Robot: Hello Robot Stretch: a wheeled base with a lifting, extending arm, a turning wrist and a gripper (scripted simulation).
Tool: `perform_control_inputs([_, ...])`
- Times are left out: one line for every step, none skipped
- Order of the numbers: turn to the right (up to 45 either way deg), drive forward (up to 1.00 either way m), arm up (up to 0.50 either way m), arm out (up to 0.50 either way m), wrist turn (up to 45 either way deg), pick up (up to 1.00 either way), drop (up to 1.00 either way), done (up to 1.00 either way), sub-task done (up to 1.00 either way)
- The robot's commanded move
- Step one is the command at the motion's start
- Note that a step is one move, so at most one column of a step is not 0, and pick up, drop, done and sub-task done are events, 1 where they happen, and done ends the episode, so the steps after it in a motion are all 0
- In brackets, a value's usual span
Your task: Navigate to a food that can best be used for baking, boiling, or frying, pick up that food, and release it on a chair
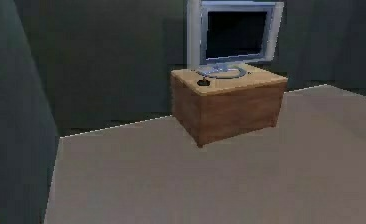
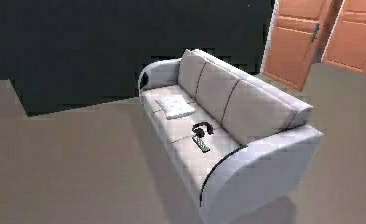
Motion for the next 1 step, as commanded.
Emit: perform_control_inputs([-45.0, 0.0, 0.0, 0.0, 0.0, 0.0, 0.0, 0.0, 0.0])
